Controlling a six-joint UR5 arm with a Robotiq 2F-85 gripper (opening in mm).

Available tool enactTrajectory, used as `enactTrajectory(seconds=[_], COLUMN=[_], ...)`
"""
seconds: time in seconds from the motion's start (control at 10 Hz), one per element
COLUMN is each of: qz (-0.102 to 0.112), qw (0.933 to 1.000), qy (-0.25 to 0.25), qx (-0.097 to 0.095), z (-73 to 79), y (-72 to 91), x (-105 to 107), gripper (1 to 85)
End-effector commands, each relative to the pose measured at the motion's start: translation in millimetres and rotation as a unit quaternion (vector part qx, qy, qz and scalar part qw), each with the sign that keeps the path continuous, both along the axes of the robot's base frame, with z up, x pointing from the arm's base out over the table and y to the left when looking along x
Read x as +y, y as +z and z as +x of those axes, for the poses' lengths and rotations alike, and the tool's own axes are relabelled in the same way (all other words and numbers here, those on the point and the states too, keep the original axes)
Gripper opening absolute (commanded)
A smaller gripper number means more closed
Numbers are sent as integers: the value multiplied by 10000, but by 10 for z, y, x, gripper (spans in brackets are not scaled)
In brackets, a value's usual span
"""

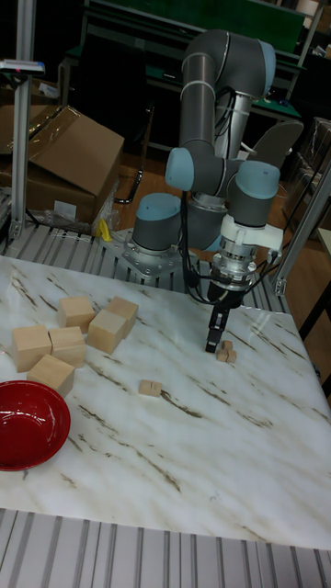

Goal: Stack the blocks into a pyramid shape

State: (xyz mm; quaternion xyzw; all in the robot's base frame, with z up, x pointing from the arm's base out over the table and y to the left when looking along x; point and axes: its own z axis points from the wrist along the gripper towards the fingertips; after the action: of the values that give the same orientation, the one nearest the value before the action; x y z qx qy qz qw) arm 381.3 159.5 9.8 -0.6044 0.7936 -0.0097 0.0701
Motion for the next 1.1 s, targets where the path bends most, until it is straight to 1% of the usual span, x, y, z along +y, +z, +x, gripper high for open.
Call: enactTrajectory(seconds=[0.0,0.2,0.6,0.8,1.0], qz=[41,46,124,107,178], qw=[9999,9997,9997,9998,9997], qy=[-153,-244,-199,-131,-145], qx=[-28,-38,-31,-44,-19], z=[-1,12,86,118,118], y=[-9,0,49,76,96], x=[7,-1,-51,-99,-84], gripper=[243,173,170,170,173])
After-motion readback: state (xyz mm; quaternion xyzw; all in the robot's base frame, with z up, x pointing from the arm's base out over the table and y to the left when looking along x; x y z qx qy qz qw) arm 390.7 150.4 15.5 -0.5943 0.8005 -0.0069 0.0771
